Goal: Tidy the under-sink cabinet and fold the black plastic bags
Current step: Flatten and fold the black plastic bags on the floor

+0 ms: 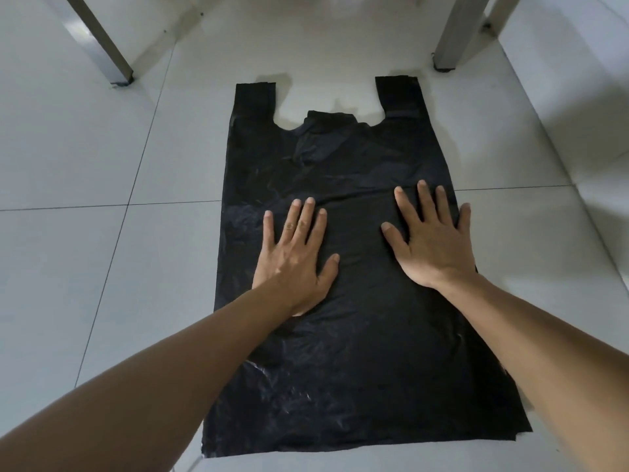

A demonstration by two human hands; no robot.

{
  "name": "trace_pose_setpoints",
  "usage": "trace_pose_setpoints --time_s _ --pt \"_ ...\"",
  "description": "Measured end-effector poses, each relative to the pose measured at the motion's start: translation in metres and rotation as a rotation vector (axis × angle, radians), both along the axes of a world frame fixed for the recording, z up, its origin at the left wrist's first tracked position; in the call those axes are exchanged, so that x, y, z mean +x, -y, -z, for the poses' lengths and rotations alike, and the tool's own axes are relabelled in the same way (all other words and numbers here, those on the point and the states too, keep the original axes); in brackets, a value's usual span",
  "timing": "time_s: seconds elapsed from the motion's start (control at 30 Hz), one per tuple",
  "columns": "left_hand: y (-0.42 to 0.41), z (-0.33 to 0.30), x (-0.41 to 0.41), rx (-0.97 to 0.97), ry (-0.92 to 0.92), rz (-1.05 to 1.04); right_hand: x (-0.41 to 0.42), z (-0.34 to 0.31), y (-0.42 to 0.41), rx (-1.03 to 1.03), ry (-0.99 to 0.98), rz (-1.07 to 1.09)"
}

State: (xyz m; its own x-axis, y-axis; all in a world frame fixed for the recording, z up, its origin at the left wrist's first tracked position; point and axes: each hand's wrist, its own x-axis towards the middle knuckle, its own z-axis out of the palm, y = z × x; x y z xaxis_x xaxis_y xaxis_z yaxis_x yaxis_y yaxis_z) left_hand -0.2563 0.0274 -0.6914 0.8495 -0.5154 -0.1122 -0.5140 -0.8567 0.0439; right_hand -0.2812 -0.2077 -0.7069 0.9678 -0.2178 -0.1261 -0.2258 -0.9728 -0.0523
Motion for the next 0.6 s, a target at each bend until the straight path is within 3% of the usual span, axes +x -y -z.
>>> trace_pose_setpoints --time_s 0.07,0.13,0.33,0.5,0.6 --pt "0.016 0.002 0.018 0.011 -0.021 0.143 0.001 0.001 0.0 -0.012 -0.008 0.009" --pt "0.022 0.007 0.041 0.041 -0.049 0.157 0.0 0.002 0.0 -0.03 0.007 0.008" --pt "-0.018 0.014 0.095 0.002 -0.026 -0.167 0.0 0.004 0.0 -0.031 0.012 0.01" --pt "-0.033 0.003 0.115 -0.01 -0.071 -0.586 0.0 0.005 0.0 -0.048 -0.005 0.015" --pt "-0.007 -0.005 0.104 -0.026 0.077 -0.381 -0.001 0.003 -0.001 -0.038 -0.011 0.018"
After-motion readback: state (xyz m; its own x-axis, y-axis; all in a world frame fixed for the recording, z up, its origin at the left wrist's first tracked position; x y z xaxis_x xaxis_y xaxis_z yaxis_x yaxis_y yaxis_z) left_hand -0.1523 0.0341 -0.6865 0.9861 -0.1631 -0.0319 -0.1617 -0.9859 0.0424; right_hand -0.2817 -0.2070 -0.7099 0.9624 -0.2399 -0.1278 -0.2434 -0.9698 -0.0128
